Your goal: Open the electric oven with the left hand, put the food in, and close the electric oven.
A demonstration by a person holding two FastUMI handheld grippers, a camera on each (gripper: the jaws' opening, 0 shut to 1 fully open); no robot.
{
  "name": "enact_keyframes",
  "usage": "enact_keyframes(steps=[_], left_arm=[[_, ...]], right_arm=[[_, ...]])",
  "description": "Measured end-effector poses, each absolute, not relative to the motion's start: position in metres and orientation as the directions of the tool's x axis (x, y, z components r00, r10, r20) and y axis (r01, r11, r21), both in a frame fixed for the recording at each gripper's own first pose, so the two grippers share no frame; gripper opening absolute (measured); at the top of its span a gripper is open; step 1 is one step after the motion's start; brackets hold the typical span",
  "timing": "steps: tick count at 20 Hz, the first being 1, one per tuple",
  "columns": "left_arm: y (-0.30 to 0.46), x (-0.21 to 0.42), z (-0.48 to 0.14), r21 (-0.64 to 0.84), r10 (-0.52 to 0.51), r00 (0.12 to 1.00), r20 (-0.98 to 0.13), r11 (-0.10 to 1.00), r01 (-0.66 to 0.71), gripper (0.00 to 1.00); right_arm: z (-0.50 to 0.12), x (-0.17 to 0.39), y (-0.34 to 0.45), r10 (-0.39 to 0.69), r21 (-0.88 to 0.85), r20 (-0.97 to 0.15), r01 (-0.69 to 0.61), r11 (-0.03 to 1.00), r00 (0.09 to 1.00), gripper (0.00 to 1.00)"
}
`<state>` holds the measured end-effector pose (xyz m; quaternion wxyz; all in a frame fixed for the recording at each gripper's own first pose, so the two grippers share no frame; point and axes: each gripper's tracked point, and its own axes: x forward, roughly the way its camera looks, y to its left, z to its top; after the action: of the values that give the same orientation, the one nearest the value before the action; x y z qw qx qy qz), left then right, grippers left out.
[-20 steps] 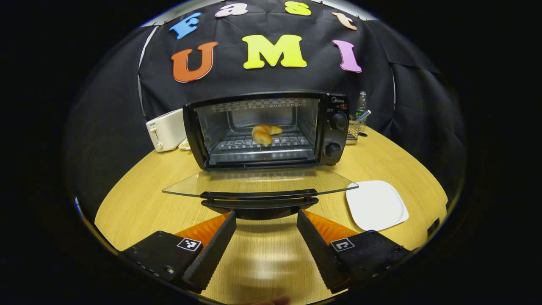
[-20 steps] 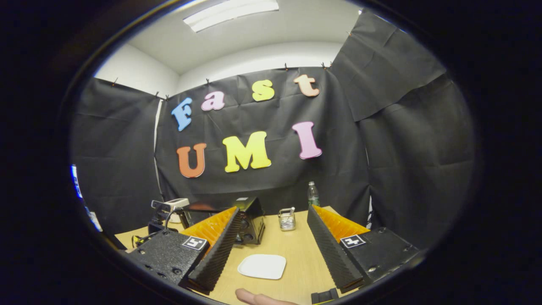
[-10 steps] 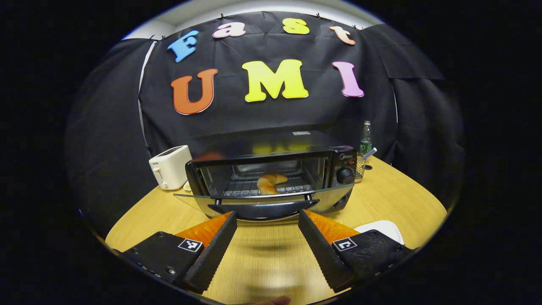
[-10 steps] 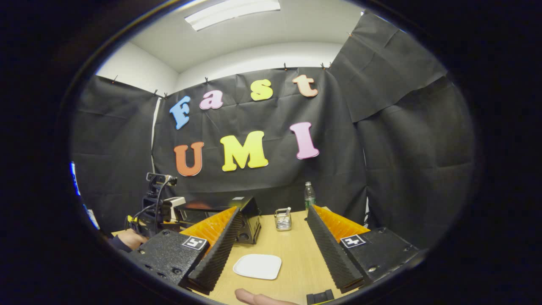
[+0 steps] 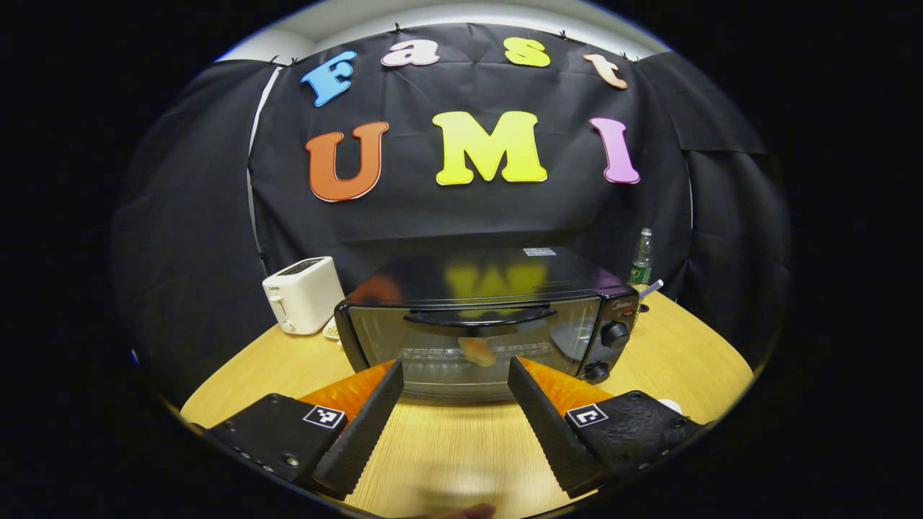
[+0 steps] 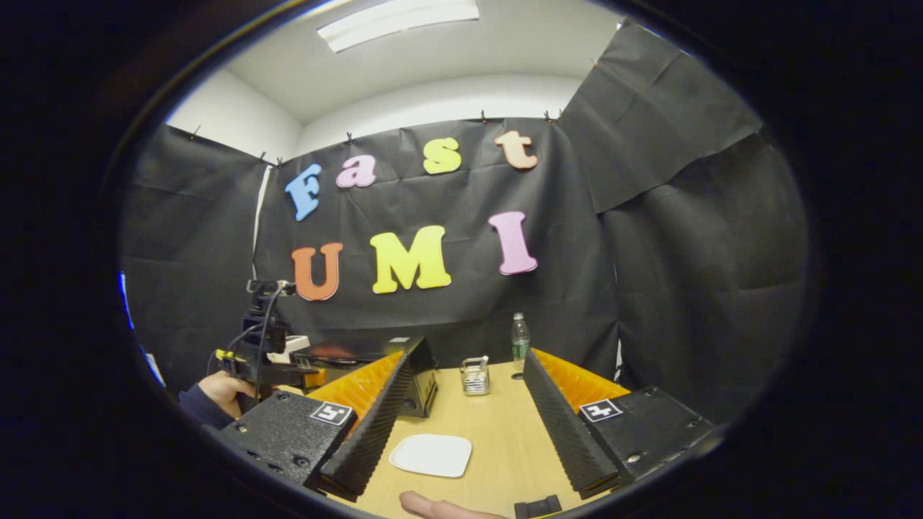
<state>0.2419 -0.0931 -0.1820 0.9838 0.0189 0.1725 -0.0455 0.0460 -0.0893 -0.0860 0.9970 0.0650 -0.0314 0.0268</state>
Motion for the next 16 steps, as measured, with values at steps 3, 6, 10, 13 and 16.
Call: enact_keyframes(steps=[3, 6, 10, 13, 16], left_arm=[[-0.084, 0.224, -0.159, 0.016, -0.084, 0.95, -0.302, 0.996, 0.093, 0.96], [-0.081, 0.2, -0.133, -0.005, -0.094, 0.962, -0.258, 0.995, 0.096, 0.96], [-0.073, 0.161, -0.095, -0.02, -0.096, 0.98, -0.176, 0.995, 0.094, 0.96], [-0.066, 0.128, -0.073, -0.02, -0.087, 0.988, -0.126, 0.996, 0.086, 0.95], [-0.064, 0.093, -0.06, -0.006, -0.078, 0.994, -0.082, 0.997, 0.078, 0.95]], right_arm=[[-0.084, 0.043, -0.087, 0.054, 0.13, 0.067, -0.063, 0.99, 0.996, 0.95], [-0.081, 0.041, -0.088, 0.049, 0.131, 0.072, -0.058, 0.99, 0.996, 0.95], [-0.08, 0.039, -0.088, 0.051, 0.135, 0.069, -0.06, 0.989, 0.996, 0.95], [-0.08, 0.038, -0.087, 0.059, 0.14, 0.064, -0.067, 0.988, 0.996, 0.95], [-0.082, 0.036, -0.082, 0.073, 0.146, 0.051, -0.079, 0.986, 0.996, 0.95]])
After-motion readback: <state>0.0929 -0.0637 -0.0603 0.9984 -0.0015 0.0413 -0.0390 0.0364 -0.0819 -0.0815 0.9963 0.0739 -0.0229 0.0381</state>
